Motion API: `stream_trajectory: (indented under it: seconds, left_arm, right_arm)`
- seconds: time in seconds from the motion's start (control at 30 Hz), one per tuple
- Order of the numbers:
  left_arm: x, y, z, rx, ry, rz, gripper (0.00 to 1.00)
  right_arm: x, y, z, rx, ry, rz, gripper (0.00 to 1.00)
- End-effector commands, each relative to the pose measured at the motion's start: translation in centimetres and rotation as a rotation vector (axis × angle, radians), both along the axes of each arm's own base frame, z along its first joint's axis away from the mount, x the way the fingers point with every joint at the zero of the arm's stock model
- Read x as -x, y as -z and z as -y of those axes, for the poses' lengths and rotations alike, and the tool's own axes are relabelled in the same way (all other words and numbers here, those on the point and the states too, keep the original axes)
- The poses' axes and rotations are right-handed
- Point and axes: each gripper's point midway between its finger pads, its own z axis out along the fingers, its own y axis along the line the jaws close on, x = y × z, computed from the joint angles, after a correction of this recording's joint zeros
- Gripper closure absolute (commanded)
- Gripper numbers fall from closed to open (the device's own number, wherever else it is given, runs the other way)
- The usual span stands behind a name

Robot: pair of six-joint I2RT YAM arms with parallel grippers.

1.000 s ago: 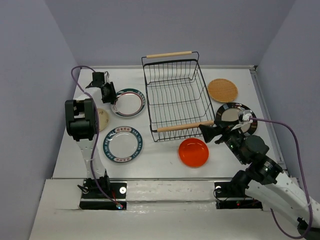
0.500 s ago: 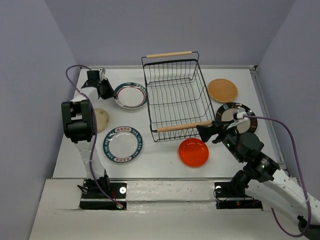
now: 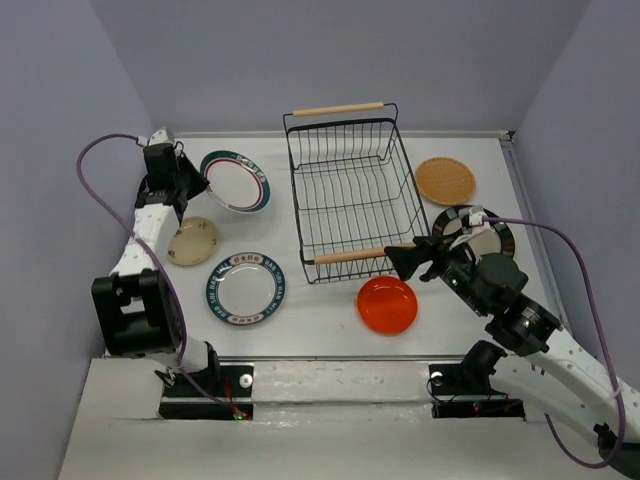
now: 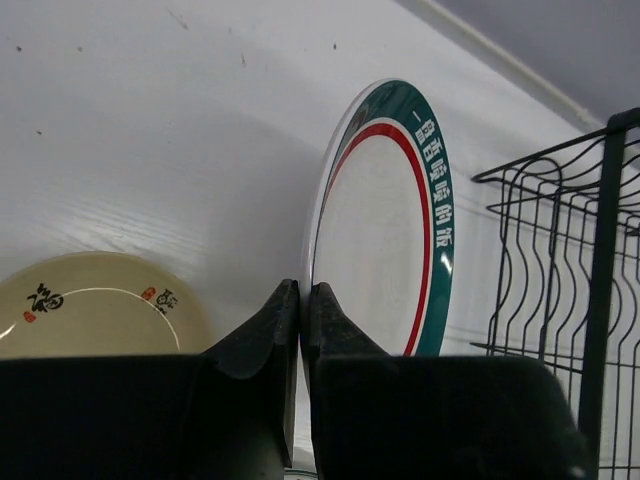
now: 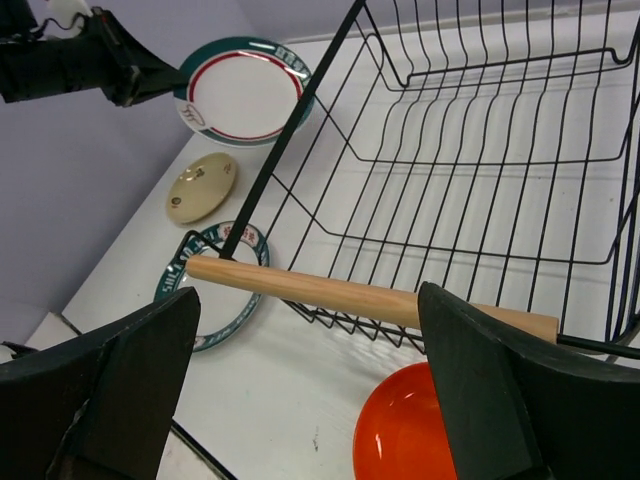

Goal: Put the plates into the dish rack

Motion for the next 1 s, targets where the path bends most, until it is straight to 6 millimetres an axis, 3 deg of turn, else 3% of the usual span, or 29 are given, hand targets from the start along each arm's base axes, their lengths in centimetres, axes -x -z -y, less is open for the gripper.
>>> stream_trajectory:
  seconds: [0.0,0.03,0.1,0.13,0.2,0.23,0.27,0.3,0.33,0.4,0.43,0.47,0.63,0.8,0.97]
  left_arm:
    - [0.7,-7.7,-0.3,0.037,-0.071,0.262,0.95]
    - [1.5,-10.1,-0.1,0.040,-0.067,0.332,0.95]
    - [2.6,-11.4,0.4,0.064,-0.059,0.386,0.95]
    - [3.9,-13.7,0.6,0.067,-0.058,0.450,0.95]
    - [5.4,-15.3,1.1,0.079,-0.047,0.507,0.94]
    - [6.2,-15.1,1.3,0.089,-0.043,0.514,0.94]
    - [7.9,-17.1,1.9,0.113,-0.029,0.580,0.94]
    - [8.7,-16.5,2.3,0.128,-0.017,0.585,0.94]
    - [10.4,-18.3,2.9,0.149,-0.002,0.650,0.94]
    - [11.9,-18.0,3.7,0.169,0.031,0.665,0.94]
    - [13.4,-19.1,4.2,0.173,0.048,0.708,0.94]
    - [14.0,-18.5,4.7,0.191,0.073,0.705,0.94]
    - [18.0,-19.7,7.8,0.228,0.237,0.784,0.94]
    - [20.2,-18.4,11.0,0.312,0.412,0.761,0.94]
    - [22.1,-18.2,13.8,0.378,0.582,0.756,0.94]
  right_arm:
    - [-0.1,-3.6,-0.9,-0.069,-0.028,0.040,0.09]
    - [-0.2,-3.9,-1.1,-0.063,-0.032,0.040,0.12]
    - [-0.6,-4.4,-2.0,-0.052,-0.051,0.035,0.17]
    - [-0.8,-4.6,-2.3,-0.045,-0.060,0.034,0.21]
    - [-1.1,-4.8,-3.2,-0.035,-0.083,0.029,0.27]
    - [-1.5,-4.6,-4.0,-0.023,-0.097,0.019,0.25]
    - [-1.4,-5.4,-4.7,-0.030,-0.129,0.031,0.22]
    - [-1.5,-5.8,-5.3,-0.034,-0.149,0.037,0.15]
    - [-1.6,-6.2,-6.4,-0.032,-0.195,0.037,0.11]
    - [-1.5,-7.1,-7.8,-0.040,-0.256,0.046,0.02]
    - [-1.5,-7.6,-9.1,-0.040,-0.305,0.046,0.00]
    - [-1.6,-8.3,-9.7,-0.052,-0.327,0.064,0.00]
    - [-4.1,-9.0,-12.3,-0.037,-0.335,0.082,0.00]
    - [-5.4,-9.0,-14.8,-0.020,-0.386,0.068,0.00]
    - [-6.6,-8.2,-15.6,-0.013,-0.397,0.043,0.00]
